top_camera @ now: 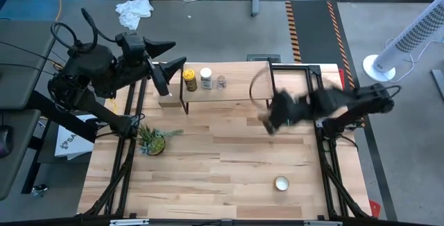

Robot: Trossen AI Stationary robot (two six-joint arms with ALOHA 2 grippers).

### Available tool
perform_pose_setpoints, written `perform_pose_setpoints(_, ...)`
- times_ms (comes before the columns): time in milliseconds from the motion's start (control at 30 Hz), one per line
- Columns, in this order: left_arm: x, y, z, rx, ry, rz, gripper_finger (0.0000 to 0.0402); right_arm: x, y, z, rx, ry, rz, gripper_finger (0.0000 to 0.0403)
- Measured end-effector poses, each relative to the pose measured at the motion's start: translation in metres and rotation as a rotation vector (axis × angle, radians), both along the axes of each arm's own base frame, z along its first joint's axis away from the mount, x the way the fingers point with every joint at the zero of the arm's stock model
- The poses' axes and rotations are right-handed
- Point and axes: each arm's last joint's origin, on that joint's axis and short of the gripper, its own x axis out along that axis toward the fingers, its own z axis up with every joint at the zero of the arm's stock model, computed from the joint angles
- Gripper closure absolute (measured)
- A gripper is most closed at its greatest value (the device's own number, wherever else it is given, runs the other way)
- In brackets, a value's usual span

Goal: Shelf spices
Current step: Put the black seasoning bottle on the shelf

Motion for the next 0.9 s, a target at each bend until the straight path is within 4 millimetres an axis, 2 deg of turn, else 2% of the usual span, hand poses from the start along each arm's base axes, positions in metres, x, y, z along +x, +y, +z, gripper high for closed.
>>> perform_pose_setpoints(100, 0.0, 0.0, 0.0, 0.0, -0.001, 0.0, 0.0106, 0.016, -0.039, 0.032, -0.1, -0.08, 0.068, 0.0215)
perform_pose_setpoints(233, 0.0, 0.0, 0.0, -0.016, -0.012, 0.001, 0.0106, 0.043, -0.09, 0.05, -0.123, -0.052, 0.172, 0.0215)
perform_pose_setpoints(333, 0.0, 0.0, 0.0, -0.031, -0.021, -0.012, 0.0106, 0.066, -0.12, 0.051, -0.152, 0.067, 0.238, 0.0215)
perform_pose_setpoints(500, 0.0, -0.001, 0.0, -0.061, -0.038, -0.032, 0.0106, 0.105, -0.162, 0.041, -0.156, 0.238, 0.322, 0.0215)
perform_pose_setpoints(633, 0.0, -0.001, 0.0, -0.061, -0.038, -0.032, 0.0106, 0.124, -0.18, 0.032, -0.161, 0.2, 0.345, 0.0215)
perform_pose_setpoints(800, 0.0, -0.001, 0.0, -0.062, -0.04, -0.032, 0.0106, 0.128, -0.191, -0.005, -0.054, 0.339, 0.325, 0.0215)
perform_pose_setpoints(900, 0.0, -0.001, 0.0, -0.063, -0.04, -0.032, 0.0106, 0.127, -0.191, -0.009, -0.047, 0.36, 0.335, 0.02)
